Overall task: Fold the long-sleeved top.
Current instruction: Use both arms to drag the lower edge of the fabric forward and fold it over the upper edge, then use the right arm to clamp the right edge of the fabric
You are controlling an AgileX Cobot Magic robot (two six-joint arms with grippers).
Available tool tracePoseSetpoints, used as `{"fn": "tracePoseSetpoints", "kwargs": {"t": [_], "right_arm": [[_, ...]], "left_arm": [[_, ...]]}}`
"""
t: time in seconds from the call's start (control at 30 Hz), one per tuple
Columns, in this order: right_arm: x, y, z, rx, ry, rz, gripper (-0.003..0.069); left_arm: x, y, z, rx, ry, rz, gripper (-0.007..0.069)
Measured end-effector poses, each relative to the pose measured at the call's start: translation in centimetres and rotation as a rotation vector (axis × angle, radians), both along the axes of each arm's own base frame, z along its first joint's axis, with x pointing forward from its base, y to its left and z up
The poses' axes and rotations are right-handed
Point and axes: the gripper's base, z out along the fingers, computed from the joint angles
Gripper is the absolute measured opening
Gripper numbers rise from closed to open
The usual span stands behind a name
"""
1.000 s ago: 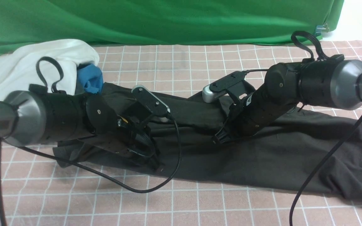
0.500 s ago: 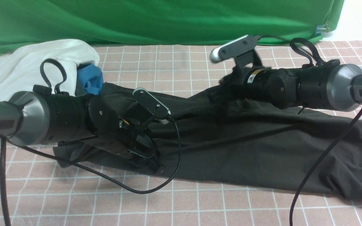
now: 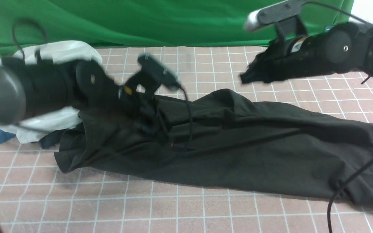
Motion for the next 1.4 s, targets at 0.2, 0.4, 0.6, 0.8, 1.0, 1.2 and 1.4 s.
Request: {"fn": "tracePoseSetpoints", "kwargs": {"t": [0.2, 0.4, 0.6, 0.8, 1.0, 1.2, 1.4], "right_arm": [[-0.8, 2.8, -4.1, -0.053, 0.143, 0.083, 0.0029], [0.2, 3.1, -7.5, -0.06, 0.179, 0.058, 0.0029], [2.9, 2.5, -8.7, -0.034, 0.083, -0.008, 0.0029], [8.1, -0.5, -8.9, 0.021, -0.135, -0.159, 0.0029], [10.0, -3.5, -6.9, 0.034, -0.142, -0.221, 0.0037], [6.5, -3.8, -1.0, 0.028, -0.045, -0.14, 0.0038], [-2.3, -1.2, 0.5, -0.003, 0.007, 0.022, 0.0038]], "left_arm": [[2.3, 2.3, 3.9, -0.014, -0.008, 0.107, 0.0018], [3.1, 5.1, 4.8, -0.022, 0.019, 0.187, 0.0018], [3.1, 5.8, 4.8, -0.021, 0.031, 0.201, 0.0018], [3.2, 5.8, 4.9, -0.031, 0.025, 0.204, 0.0018], [3.2, 5.9, 4.8, -0.007, 0.022, 0.196, 0.0018], [4.2, 6.0, 3.1, 0.026, 0.105, 0.154, 0.0018], [7.5, 7.0, 2.2, 0.066, 0.166, 0.125, 0.0029]]}}
